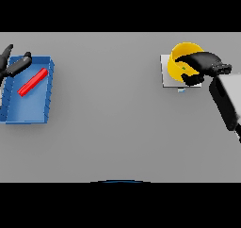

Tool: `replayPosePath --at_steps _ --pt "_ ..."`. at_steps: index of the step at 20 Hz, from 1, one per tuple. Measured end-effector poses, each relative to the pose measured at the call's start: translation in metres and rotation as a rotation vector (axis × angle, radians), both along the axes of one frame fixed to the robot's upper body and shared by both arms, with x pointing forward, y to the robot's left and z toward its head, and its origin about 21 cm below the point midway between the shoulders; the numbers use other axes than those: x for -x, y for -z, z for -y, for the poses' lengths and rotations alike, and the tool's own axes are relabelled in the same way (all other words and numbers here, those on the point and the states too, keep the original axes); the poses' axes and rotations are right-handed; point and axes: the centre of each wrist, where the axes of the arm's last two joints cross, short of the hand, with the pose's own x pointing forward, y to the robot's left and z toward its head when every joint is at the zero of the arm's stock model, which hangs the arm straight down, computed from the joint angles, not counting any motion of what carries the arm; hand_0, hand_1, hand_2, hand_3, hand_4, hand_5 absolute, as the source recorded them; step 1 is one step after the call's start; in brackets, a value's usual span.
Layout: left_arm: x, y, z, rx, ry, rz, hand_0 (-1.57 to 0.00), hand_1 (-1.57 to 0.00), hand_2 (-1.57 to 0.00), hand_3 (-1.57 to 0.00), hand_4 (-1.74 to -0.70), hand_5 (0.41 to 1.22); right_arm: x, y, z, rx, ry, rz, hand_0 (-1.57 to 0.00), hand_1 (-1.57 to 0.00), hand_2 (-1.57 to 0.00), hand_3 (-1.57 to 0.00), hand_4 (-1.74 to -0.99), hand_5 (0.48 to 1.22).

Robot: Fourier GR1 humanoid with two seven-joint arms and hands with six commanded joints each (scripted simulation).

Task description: Pick up the red beaker and tilt it to pour out 1 green nut into yellow bowl. Pick up the yellow bowl and place it on the metallic measuring scale.

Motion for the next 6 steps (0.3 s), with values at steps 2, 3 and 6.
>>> replayPosePath --at_steps 2,3,6 --pt "-0.0006 0.0018 0.0024 0.001 -0.001 -0.003 0.0 0.0 0.0 0.0 -0.84 0.753 0.0026 0.0047 -0.0021 0.021 -0.018 -0.011 -0.16 -0.16 -0.12 -0.1 -1.422 0.811" --pt "-0.0011 0.0 0.0009 -0.001 -0.004 0.003 0.0 0.0 0.0 0.0 -0.84 0.755 0.0008 0.0036 -0.0034 0.036 -0.005 -0.015 -0.13 -0.12 -0.1 -0.08 -1.409 0.804" --pt "-0.0019 -0.0037 0.0037 -0.004 -0.003 0.01 0.0 0.0 0.0 0.0 -0.83 0.76 0.002 0.0047 -0.0029 0.046 -0.009 -0.032 -0.06 -0.06 -0.05 -0.04 -1.39 0.779"
